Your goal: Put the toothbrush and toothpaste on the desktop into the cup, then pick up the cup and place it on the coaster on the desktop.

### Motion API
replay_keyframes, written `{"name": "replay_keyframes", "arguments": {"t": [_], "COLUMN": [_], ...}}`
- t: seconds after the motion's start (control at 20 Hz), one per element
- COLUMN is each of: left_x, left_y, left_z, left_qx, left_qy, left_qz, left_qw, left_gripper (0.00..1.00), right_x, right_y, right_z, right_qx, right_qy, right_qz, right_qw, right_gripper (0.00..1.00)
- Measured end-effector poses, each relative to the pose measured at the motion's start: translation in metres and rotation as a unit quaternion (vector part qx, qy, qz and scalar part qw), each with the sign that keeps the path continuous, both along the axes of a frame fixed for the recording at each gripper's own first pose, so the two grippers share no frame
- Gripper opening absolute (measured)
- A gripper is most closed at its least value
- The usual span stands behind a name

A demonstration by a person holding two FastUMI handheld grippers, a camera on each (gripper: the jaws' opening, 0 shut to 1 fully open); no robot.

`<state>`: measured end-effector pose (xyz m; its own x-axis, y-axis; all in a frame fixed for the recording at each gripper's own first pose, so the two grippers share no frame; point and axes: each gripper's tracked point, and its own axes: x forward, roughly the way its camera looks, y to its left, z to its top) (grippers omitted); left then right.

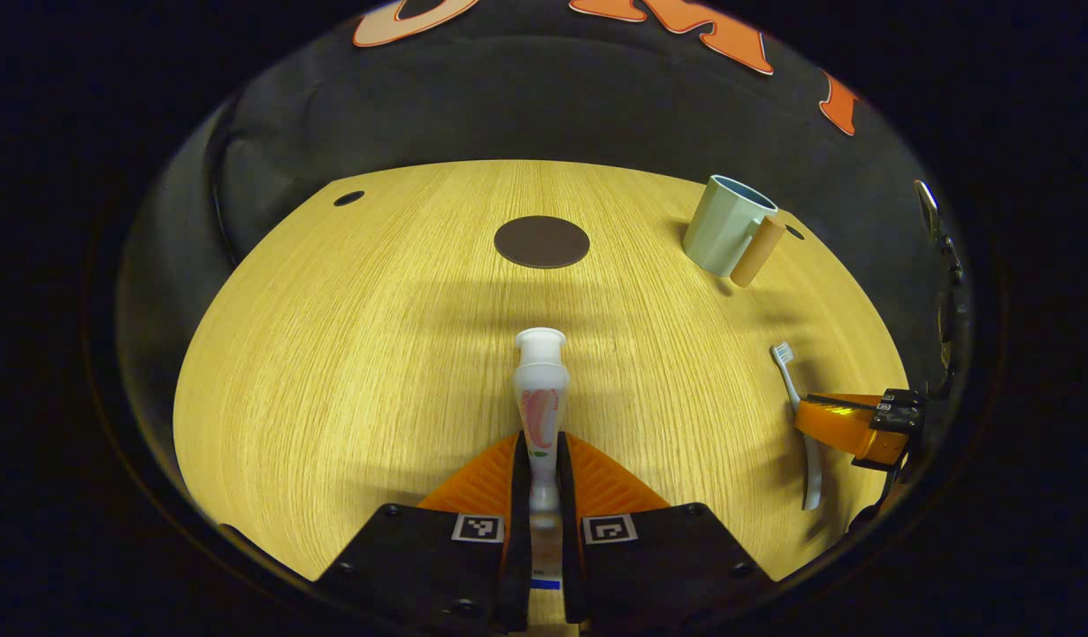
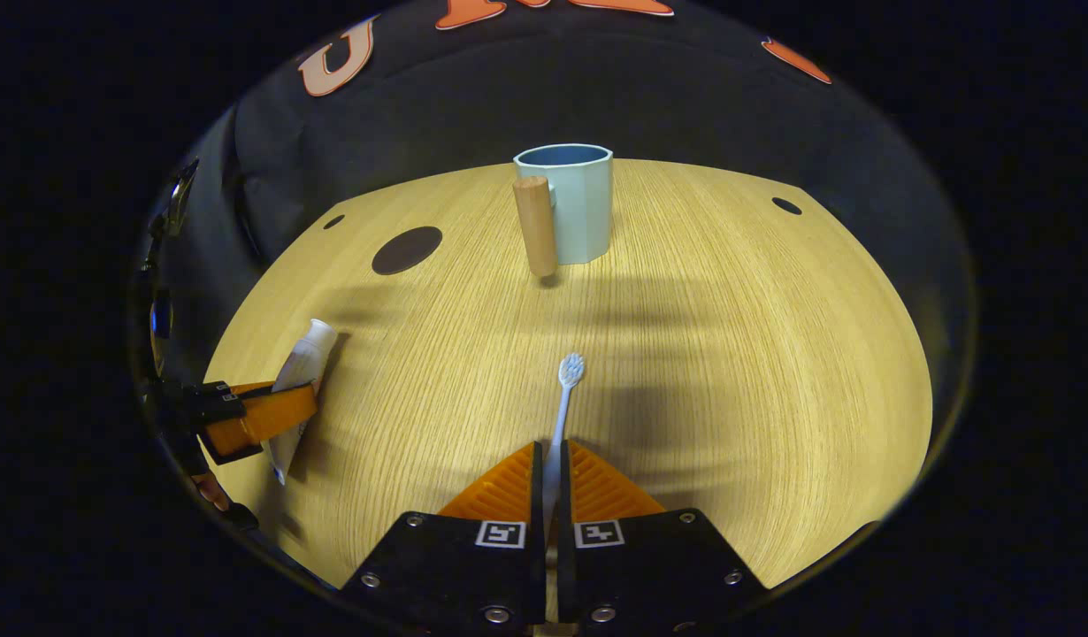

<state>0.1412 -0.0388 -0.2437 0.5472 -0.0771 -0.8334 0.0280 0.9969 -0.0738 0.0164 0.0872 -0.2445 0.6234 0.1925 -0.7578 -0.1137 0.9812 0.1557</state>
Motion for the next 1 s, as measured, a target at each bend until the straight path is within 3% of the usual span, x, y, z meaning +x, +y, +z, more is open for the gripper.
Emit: {"name": "replay_keyframes", "arguments": {"t": [0.25,0.55,0.6,1.0], "left_x": [0.104,0.160,0.150,0.146], "left_y": [-0.006,-0.059,-0.067,-0.111], "left_z": [0.034,0.100,0.097,0.241], "left_qx": [0.003,0.015,0.015,0.026], "left_qy": [-0.008,-0.026,-0.029,-0.060], "left_qz": [0.003,0.001,0.000,-0.009], "left_qw": [1.000,1.000,0.999,0.998], "left_gripper": [0.19,0.19,0.19,0.18], "right_x": [0.014,0.045,0.046,0.091], "right_y": [-0.004,-0.022,-0.025,-0.041], "right_z": [0.015,0.074,0.087,0.180], "right_qx": [0.032,0.095,0.100,0.124], "right_qy": [-0.036,-0.144,-0.166,-0.314], "right_qz": [-0.012,-0.038,-0.039,-0.041], "right_qw": [0.999,0.984,0.980,0.940], "right_gripper": [0.06,0.06,0.06,0.06]}}
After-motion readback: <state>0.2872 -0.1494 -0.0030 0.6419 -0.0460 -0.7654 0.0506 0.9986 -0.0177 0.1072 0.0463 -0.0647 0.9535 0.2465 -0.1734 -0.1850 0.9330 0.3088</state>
